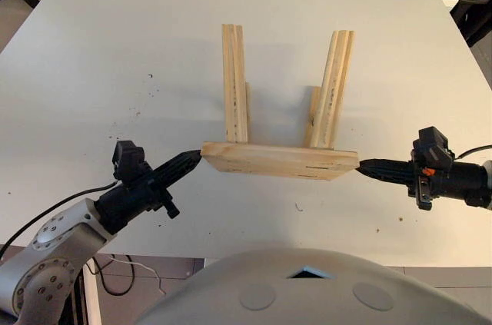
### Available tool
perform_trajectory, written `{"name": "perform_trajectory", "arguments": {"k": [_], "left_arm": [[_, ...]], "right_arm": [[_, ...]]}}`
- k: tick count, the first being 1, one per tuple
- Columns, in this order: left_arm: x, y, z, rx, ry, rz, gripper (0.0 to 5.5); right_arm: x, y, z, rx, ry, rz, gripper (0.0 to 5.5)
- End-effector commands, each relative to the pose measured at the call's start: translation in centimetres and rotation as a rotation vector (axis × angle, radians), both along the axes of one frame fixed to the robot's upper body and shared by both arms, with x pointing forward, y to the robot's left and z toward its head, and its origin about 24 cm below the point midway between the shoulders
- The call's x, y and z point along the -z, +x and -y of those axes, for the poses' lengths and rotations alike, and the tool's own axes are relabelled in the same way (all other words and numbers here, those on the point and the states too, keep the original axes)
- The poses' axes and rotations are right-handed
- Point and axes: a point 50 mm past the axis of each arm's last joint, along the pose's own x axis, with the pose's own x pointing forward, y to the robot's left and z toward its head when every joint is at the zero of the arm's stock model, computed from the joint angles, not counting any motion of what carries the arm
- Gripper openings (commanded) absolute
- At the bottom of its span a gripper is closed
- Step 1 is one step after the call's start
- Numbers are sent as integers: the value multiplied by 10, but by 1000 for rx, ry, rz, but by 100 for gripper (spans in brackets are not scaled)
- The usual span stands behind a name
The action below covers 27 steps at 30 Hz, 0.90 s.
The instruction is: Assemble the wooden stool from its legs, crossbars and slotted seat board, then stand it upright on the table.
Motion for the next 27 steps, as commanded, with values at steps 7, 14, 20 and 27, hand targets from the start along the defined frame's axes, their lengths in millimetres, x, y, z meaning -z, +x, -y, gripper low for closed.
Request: {"name": "perform_trajectory", "arguments": {"k": [7,14,20,27], "left_arm": [[-4,0,-8,54,-33,-35,2],[26,18,-71,57,327,-77,2],[69,8,-52,323,574,-46,76],[52,28,-31,432,630,151,189]], "right_arm": [[15,6,18,-32,-72,14,0],[45,8,37,-76,-248,7,0],[52,23,12,-127,-240,153,38],[49,29,8,-206,-235,189,148]]}}
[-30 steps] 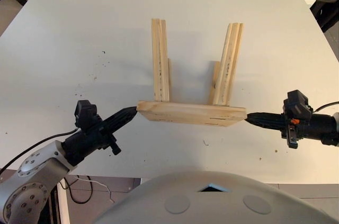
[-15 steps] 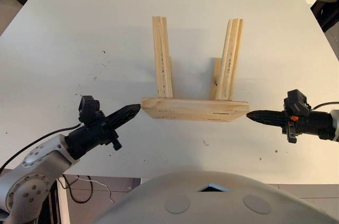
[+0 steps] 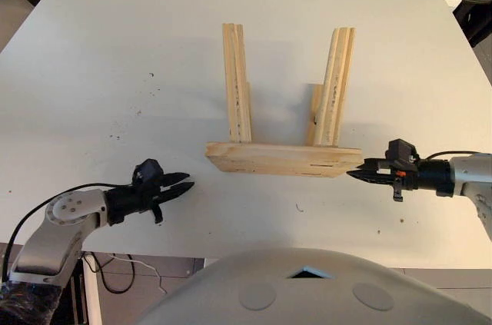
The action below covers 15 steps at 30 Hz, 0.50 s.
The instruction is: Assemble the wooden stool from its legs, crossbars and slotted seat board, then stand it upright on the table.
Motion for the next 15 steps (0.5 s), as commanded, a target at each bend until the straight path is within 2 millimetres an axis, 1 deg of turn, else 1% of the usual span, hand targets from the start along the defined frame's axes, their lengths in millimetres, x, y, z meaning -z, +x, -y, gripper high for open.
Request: {"name": "perform_trajectory", "arguments": {"k": [1,6,7,8,15], "left_arm": [[-2,9,9,105,52,53,202],[1,15,19,179,47,102,277],[1,16,21,187,46,115,288],[2,18,21,194,47,125,309],[1,31,28,269,43,193,311]], "right_arm": [[4,4,-7,-58,-11,15,161],[11,5,-12,-87,-13,6,234],[13,6,-13,-89,-14,0,244],[13,6,-14,-95,-13,5,251],[18,14,-23,-112,-1,22,251]]}}
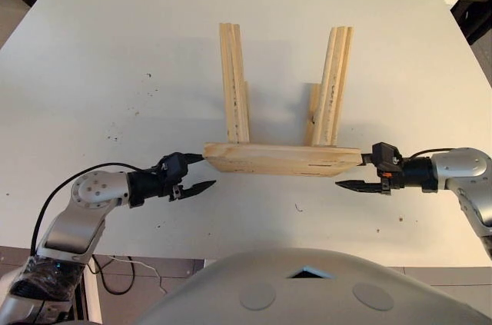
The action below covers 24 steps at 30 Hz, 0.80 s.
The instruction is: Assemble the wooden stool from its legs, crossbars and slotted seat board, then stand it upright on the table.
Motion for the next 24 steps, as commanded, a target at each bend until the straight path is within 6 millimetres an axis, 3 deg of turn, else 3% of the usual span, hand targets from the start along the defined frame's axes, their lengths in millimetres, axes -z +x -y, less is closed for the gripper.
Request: {"name": "perform_trajectory", "arguments": {"k": [1,13,17,24], "left_arm": [[1,11,6,52,-1,40,311],[6,21,19,135,-24,66,311],[5,22,21,162,-29,79,254],[2,25,32,190,-87,96,157]], "right_arm": [[3,6,-7,-16,1,27,251],[12,14,-15,-67,-4,26,251],[16,15,-16,-69,-4,27,251],[20,15,-18,-76,14,23,152]]}}
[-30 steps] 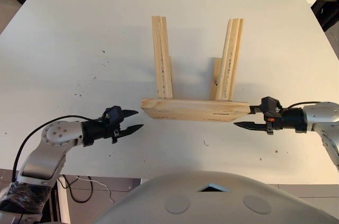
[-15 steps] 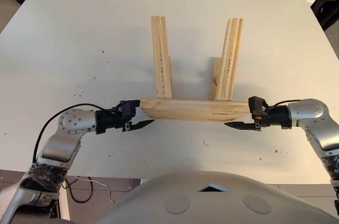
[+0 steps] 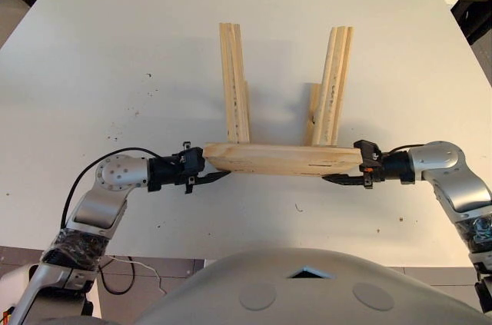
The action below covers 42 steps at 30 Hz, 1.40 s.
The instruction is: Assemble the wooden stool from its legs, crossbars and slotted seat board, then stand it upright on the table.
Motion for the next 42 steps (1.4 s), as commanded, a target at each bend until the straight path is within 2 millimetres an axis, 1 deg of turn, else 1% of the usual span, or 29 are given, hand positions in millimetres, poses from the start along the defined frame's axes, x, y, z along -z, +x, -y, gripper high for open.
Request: {"name": "perform_trajectory", "arguments": {"k": [1,5,8,10,12,15,18,20,22,25,28,30,32,34,36,40,42], "left_arm": [[-5,5,10,25,-45,19,157],[-3,0,11,49,-50,-16,156],[-14,-1,12,20,-114,-89,153],[-25,-9,12,25,-170,-200,152],[-37,-19,14,31,-245,-300,152],[-64,-32,24,-9,-465,-441,152],[-85,-41,35,-89,-724,-528,152],[-99,-39,41,-138,-910,-568,152],[-114,-38,49,-182,-1107,-600,152],[-128,-38,59,-242,-1310,-643,152],[-138,-32,60,-309,-1461,-668,152],[-143,-28,59,-342,-1530,-686,155],[-151,-22,57,-385,-1617,-706,162],[-160,-18,57,-410,-1685,-719,163],[-166,-15,59,-428,-1728,-737,162],[-173,-10,62,-477,-1782,-782,144],[-173,-6,62,-519,-1791,-807,135]], "right_arm": [[-1,2,-4,-26,3,10,148],[0,-1,-5,-48,14,-19,148],[-9,-3,-7,-34,76,-72,148],[-22,-9,-9,-43,152,-170,148],[-41,-20,-12,-61,261,-313,148],[-77,-33,-18,-65,456,-502,148],[-107,-38,-26,-45,678,-611,148],[-123,-39,-32,-15,826,-651,148],[-135,-41,-38,1,944,-683,148],[-140,-41,-49,1,1075,-659,148],[-146,-37,-63,51,1234,-590,148],[-153,-34,-72,117,1353,-553,148],[-166,-31,-80,200,1503,-528,148],[-181,-29,-85,285,1649,-542,148],[-191,-25,-86,354,1748,-578,148],[-200,-17,-85,453,1846,-657,146],[-203,-12,-83,497,1873,-690,143]]}}
